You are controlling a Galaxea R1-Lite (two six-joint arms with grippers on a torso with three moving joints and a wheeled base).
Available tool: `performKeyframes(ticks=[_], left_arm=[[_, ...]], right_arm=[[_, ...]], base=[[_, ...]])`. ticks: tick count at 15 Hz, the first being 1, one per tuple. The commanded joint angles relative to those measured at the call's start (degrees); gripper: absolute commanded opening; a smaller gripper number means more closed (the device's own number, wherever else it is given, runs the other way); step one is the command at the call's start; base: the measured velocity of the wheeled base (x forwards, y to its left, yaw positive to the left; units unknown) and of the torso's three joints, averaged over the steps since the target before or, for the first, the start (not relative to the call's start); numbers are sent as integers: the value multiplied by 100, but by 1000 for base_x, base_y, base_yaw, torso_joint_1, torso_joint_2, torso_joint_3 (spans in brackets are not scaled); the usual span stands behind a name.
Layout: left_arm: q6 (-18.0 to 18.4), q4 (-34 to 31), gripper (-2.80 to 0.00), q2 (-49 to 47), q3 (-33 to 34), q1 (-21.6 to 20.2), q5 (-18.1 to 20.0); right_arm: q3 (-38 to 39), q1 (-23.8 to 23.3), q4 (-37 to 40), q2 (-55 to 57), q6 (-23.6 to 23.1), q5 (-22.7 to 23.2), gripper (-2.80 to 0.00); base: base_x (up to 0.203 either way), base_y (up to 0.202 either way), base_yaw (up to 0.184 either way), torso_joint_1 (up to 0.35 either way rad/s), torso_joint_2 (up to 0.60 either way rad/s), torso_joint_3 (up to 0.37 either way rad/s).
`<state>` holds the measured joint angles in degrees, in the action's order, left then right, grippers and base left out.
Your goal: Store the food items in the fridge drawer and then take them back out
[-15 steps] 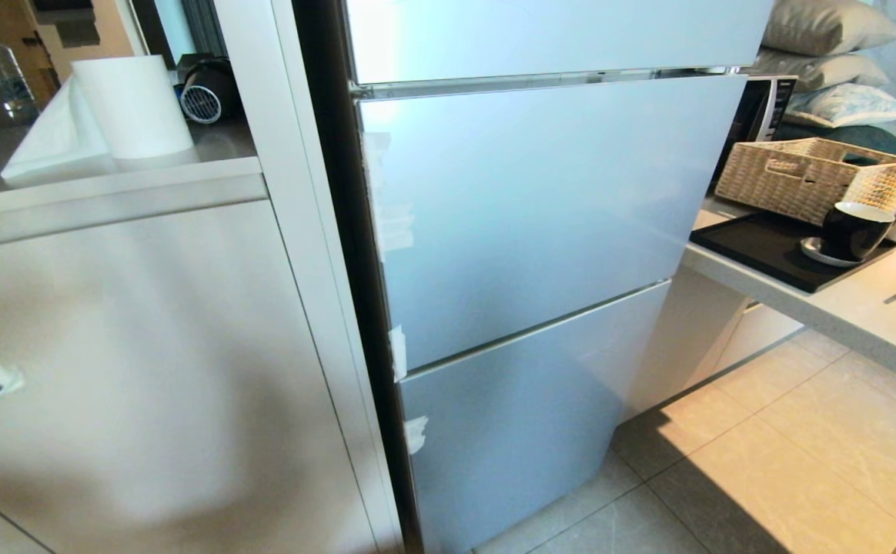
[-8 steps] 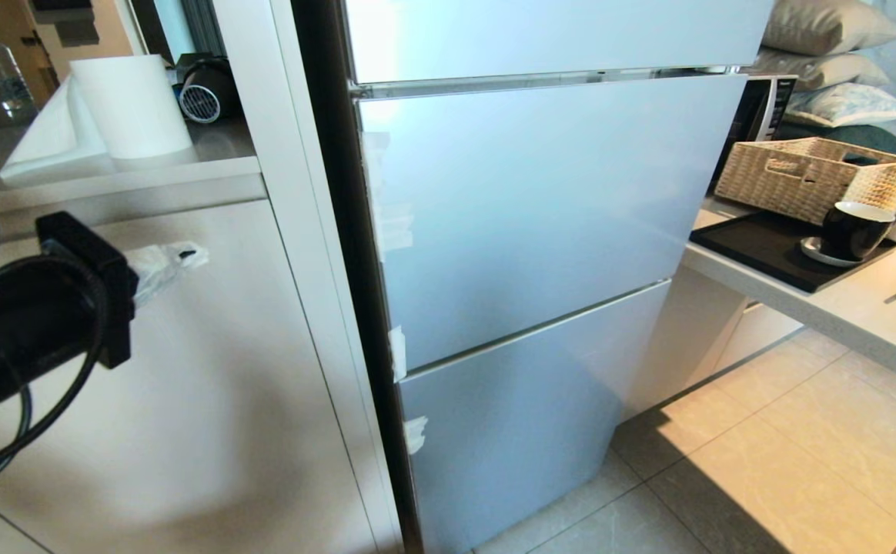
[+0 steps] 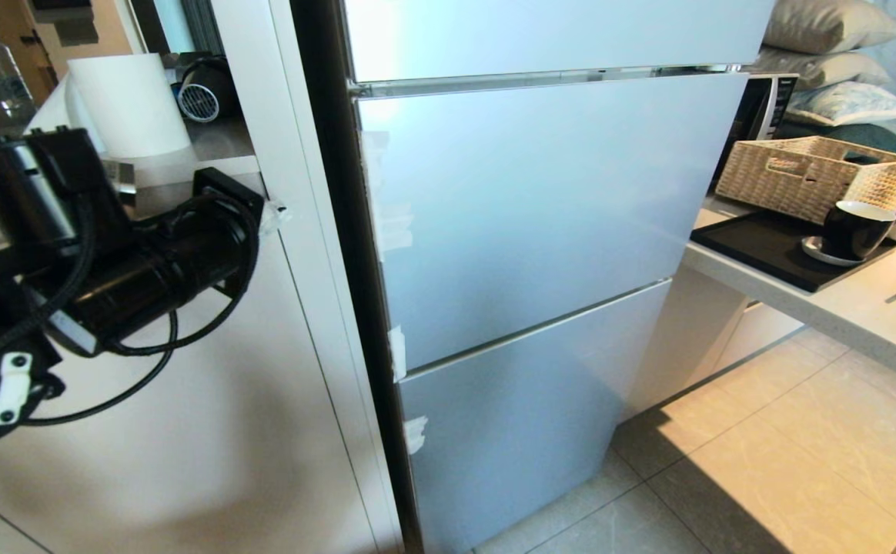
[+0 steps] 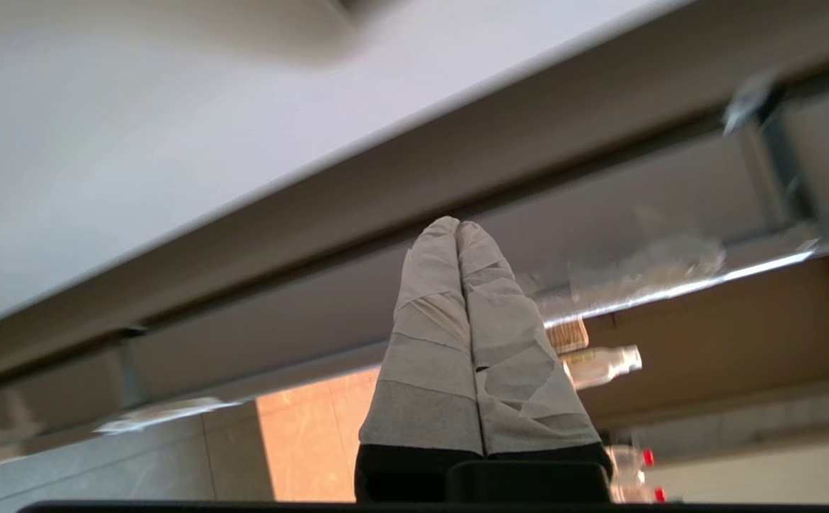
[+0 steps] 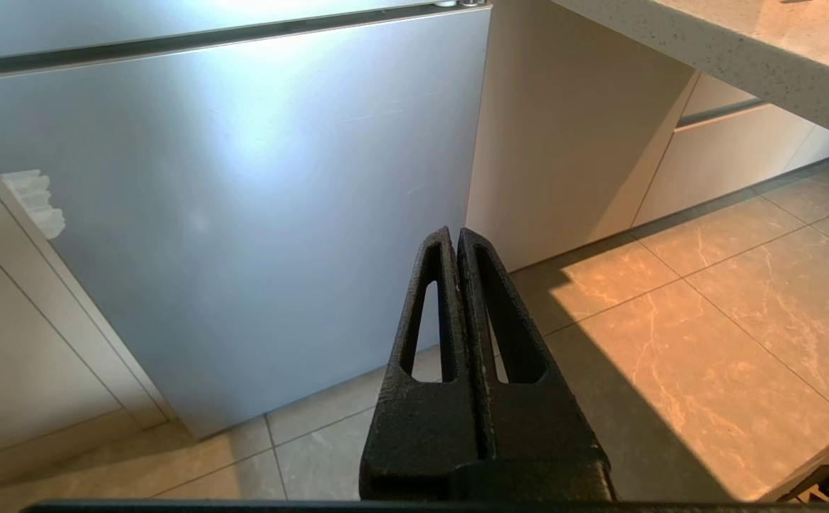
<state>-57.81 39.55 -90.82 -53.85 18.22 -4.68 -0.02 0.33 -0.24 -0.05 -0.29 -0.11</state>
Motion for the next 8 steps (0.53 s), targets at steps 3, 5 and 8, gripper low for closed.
performKeyframes(ticks=[3, 5, 8], left_arm=[[147, 44, -280, -694, -643, 407, -308], [234, 70, -280, -830, -842, 515, -340], [235, 71, -280, -1052, -1109, 516, -355]], right_arm=[[2, 2, -3, 5, -6, 2, -280], [2, 2, -3, 5, 3, 2, -280], [2, 2, -3, 5, -6, 2, -280]], base=[[0, 0, 0, 0, 0, 0], [0, 0, 0, 0, 0, 0], [0, 0, 0, 0, 0, 0]])
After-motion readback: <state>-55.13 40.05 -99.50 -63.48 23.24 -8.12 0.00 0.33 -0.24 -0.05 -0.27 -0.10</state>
